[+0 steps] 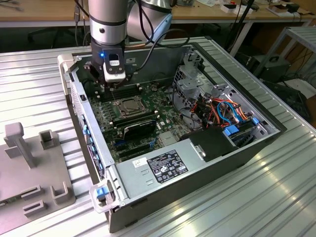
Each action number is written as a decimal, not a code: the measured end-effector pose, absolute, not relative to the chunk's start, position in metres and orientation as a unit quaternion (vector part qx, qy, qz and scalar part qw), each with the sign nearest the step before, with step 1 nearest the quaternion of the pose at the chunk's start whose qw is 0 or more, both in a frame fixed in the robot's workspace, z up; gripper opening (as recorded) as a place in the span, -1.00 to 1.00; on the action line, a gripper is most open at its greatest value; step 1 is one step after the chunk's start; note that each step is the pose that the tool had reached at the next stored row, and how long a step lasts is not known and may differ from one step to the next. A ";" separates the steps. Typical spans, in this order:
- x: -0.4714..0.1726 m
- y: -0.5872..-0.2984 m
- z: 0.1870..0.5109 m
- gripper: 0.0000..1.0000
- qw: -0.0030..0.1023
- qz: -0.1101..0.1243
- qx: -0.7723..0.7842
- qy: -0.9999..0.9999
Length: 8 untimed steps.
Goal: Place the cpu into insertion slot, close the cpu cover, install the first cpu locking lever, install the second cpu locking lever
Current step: 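Install the first cpu locking lever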
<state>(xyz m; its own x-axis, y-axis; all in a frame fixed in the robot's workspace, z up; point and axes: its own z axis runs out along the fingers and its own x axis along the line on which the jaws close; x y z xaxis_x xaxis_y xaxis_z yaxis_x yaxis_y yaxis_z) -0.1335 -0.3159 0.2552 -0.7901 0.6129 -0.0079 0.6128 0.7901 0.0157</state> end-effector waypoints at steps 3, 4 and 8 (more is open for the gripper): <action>-0.133 -0.311 0.254 -0.79 0.006 0.006 0.320 0.947; -0.131 -0.311 0.254 -0.79 0.005 0.006 0.319 0.948; -0.111 -0.309 0.252 -0.79 0.000 0.007 0.314 0.949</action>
<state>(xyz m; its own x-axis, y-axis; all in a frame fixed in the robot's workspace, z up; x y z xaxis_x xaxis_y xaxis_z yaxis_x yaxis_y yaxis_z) -0.1111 -0.3092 0.2524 -0.8028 0.5963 0.0040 0.5962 0.8027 0.0136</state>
